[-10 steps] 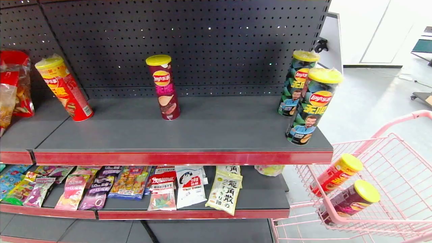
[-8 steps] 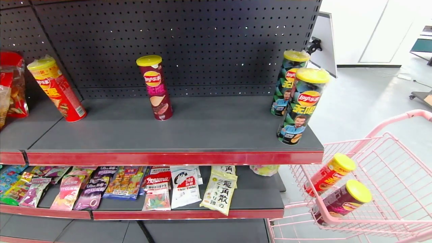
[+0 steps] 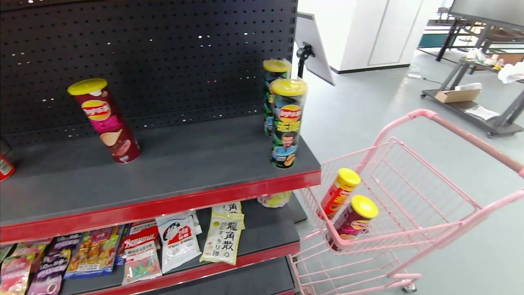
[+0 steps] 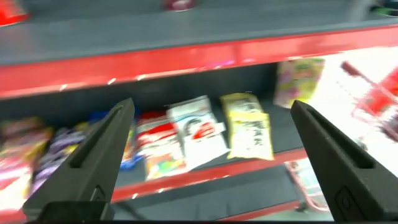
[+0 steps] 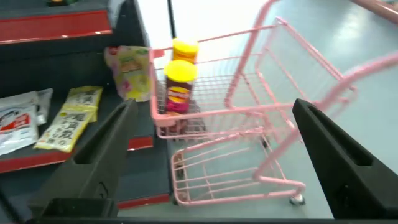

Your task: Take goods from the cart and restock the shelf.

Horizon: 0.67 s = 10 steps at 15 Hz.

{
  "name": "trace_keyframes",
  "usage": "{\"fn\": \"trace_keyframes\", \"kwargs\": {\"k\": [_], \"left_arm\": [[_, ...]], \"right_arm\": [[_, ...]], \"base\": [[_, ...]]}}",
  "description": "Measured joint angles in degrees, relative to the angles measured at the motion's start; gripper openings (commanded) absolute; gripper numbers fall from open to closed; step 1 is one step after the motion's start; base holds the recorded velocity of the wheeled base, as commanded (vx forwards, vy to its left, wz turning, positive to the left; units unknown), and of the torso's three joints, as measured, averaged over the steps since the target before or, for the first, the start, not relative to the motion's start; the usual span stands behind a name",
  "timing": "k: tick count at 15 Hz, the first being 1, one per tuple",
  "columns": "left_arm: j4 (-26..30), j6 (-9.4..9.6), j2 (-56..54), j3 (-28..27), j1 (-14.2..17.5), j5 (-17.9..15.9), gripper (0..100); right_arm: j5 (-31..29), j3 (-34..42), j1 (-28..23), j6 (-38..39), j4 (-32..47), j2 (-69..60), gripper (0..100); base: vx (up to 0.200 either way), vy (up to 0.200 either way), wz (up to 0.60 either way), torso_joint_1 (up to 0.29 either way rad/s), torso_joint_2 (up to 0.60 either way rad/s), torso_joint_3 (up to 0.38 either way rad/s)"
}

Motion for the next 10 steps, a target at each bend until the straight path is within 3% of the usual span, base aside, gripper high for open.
{"fn": "trace_keyframes", "kwargs": {"k": [6, 10], "left_arm": [[0.0, 0.00, 0.0, 0.0, -0.1, 0.0, 100], [0.0, 0.00, 0.0, 0.0, -0.1, 0.0, 100]], "right_arm": [[0.0, 0.0, 0.0, 0.1, 0.0, 0.0, 100], [0.0, 0.0, 0.0, 0.1, 0.0, 0.0, 100]], "base": [[0.000, 0.000, 0.00, -0.008, 0.02, 0.011], [0.000, 0.000, 0.00, -0.135, 0.34, 0.199]]}}
